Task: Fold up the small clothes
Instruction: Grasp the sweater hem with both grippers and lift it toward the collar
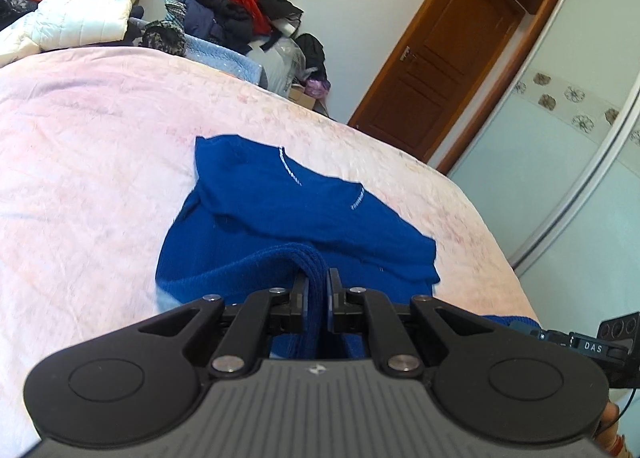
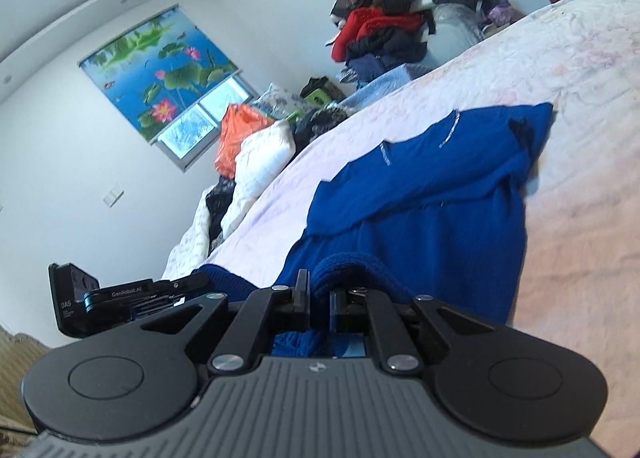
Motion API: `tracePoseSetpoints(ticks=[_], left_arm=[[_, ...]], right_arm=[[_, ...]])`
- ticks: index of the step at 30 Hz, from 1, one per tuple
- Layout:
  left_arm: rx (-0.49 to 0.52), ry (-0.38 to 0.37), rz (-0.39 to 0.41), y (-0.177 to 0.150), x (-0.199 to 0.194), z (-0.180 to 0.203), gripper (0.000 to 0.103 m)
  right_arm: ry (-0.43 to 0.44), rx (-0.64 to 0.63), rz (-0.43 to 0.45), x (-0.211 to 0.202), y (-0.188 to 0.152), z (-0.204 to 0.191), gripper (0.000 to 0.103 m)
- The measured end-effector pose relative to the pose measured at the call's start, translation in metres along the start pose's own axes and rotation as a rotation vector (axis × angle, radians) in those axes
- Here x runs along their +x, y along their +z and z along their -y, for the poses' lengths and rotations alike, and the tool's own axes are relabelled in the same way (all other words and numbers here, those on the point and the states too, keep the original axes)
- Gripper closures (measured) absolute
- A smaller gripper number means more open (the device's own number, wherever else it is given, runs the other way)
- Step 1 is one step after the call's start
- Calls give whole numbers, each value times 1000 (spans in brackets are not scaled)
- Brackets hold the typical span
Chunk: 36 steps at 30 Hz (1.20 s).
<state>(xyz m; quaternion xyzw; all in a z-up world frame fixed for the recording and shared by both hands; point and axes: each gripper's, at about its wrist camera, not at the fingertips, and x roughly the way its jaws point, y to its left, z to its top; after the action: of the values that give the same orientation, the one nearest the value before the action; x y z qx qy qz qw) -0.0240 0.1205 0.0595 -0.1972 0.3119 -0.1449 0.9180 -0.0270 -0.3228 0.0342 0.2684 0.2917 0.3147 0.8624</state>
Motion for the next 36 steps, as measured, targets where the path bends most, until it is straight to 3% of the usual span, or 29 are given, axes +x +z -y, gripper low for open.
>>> tracePoseSetpoints(ticks=[14, 24, 36], left_arm=[[-5, 51, 62, 57, 52, -4, 95], [-4, 99, 49, 98, 100, -7, 95], [72, 199, 52, 132, 186, -15, 95]], right_arm=[[-16, 80, 114, 34, 43, 33, 91], [-40, 128, 158, 70, 81, 65, 91], [-87, 226, 182, 122, 115, 118, 90]])
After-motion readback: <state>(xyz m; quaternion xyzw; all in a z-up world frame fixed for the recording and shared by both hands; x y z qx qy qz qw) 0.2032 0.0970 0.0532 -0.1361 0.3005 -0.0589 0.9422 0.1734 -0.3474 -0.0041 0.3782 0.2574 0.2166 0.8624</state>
